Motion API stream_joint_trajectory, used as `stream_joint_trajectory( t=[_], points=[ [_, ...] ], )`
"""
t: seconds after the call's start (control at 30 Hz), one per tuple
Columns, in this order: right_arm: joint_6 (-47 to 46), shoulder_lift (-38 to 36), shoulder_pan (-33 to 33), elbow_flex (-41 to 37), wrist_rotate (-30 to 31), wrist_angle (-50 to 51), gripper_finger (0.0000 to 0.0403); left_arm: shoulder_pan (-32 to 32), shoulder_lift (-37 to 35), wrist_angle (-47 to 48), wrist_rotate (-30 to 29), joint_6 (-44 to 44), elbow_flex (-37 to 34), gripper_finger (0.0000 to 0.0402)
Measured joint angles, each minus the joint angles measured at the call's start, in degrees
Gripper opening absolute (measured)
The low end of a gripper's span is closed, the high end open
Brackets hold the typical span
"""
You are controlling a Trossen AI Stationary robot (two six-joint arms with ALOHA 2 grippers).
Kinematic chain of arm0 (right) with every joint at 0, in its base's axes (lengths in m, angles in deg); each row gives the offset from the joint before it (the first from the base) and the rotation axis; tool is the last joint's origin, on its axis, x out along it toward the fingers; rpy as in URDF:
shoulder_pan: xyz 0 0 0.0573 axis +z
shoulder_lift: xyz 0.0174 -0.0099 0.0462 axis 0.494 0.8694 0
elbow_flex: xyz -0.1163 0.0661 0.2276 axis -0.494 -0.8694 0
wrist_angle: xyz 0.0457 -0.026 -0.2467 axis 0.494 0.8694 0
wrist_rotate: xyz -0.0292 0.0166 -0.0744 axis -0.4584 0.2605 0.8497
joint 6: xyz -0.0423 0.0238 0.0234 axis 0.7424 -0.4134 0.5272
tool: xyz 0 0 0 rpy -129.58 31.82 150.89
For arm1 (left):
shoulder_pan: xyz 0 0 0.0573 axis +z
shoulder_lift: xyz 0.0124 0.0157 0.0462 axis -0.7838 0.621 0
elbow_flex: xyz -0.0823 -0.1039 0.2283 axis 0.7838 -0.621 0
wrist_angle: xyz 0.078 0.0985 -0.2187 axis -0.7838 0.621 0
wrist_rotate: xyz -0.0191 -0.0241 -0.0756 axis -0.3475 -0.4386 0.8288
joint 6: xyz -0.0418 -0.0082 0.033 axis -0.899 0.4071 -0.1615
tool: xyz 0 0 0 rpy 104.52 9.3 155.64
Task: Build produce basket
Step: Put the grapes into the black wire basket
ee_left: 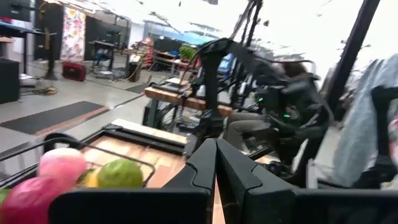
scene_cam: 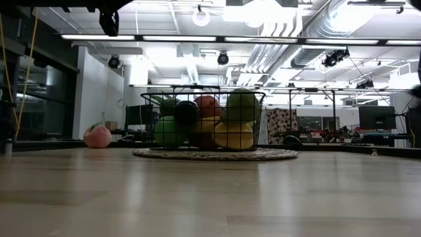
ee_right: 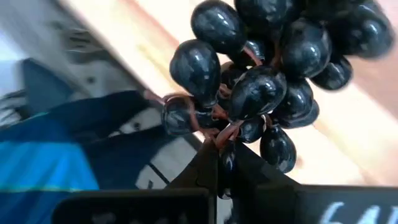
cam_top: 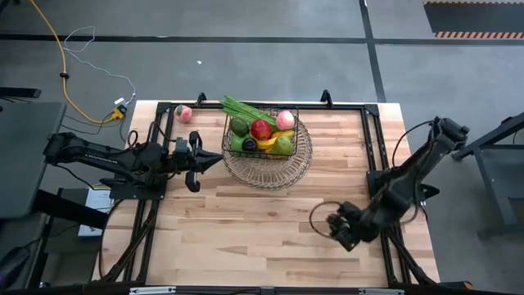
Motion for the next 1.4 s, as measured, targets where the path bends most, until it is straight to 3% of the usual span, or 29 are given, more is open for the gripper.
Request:
stream_joint_trajectory(
  t=[0.17,0.4,0.7,0.87,1.4],
  points=[
    [22.1,-3.5,-9.9,0.0,5.3,-4.3,0.0001,0.0,0.0,-4.3,3.5,-1.0,0.0,0.0],
    [49.9,-3.6,-26.1,0.3,3.1,-17.2,0.0001,0.0,0.0,-5.7,4.5,-0.9,3.3,0.0],
    [74.0,-3.6,-37.3,9.3,-0.1,-21.8,0.0001,0.0,0.0,14.5,4.2,6.8,15.9,0.0],
    [79.4,-3.6,-39.7,12.6,-5.3,-21.7,0.0001,0.0,0.0,19.4,3.8,8.8,19.4,0.0],
    [79.4,-3.6,-40.2,13.1,-5.5,-21.7,0.0001,0.0,0.0,19.2,3.9,9.1,19.5,0.0]
  ],
)
